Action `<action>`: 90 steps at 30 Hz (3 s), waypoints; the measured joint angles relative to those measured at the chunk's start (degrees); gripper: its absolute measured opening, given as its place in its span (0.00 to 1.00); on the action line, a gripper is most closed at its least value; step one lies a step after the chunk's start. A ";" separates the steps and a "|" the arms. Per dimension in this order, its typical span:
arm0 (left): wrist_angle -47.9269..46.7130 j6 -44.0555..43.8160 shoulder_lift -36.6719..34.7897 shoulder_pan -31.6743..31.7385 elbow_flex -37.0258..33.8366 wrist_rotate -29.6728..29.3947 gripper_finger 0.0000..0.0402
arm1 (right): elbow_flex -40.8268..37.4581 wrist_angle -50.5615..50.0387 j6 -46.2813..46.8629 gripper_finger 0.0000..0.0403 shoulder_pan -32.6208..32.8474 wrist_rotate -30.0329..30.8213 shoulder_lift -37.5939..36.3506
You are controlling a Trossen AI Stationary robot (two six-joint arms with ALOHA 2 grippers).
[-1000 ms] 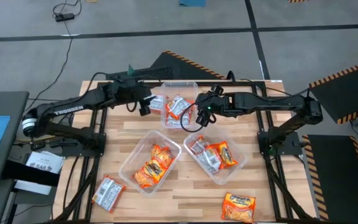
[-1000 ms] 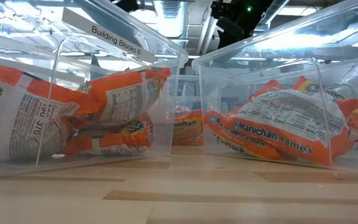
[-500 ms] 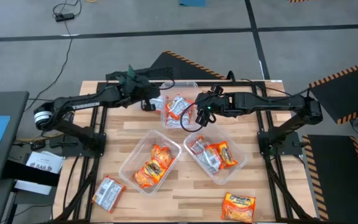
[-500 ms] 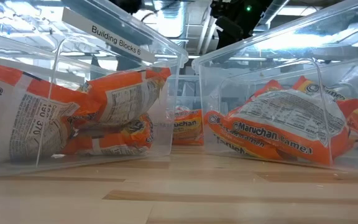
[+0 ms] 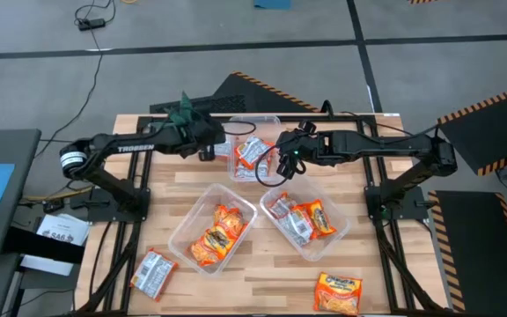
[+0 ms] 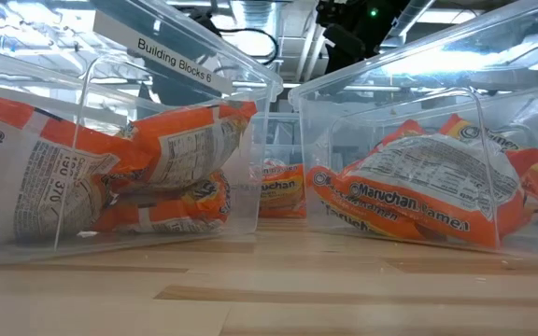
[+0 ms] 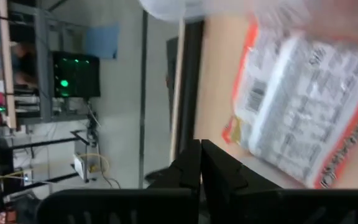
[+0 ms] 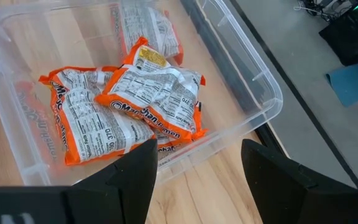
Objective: Sort Maruchan noodles
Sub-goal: Adjust the plant on the table, then put the noodle pack into the bottom left transparent bin
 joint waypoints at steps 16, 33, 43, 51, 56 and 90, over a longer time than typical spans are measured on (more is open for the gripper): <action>-15.10 -7.38 0.00 2.43 -0.44 -5.12 0.00 | 0.00 0.05 0.94 0.63 0.00 -0.04 0.02; -24.45 -16.28 -0.04 5.97 -0.44 -9.25 0.00 | 0.00 0.05 0.98 0.63 0.00 -0.20 0.02; -27.50 -22.57 -0.04 7.75 -0.44 -9.80 0.00 | 0.00 0.04 1.86 0.63 0.02 -0.24 0.04; -29.93 -26.28 -0.07 7.53 -0.24 -9.66 0.00 | 0.00 0.21 1.96 0.63 0.02 -0.24 0.04; -28.25 -25.22 -0.09 5.51 -0.24 -9.01 0.00 | 0.00 0.29 1.99 0.63 0.02 -0.24 0.04; -17.43 -13.82 -10.36 -1.57 -0.33 40.03 0.01 | 0.00 0.48 2.88 0.63 0.07 -0.28 0.04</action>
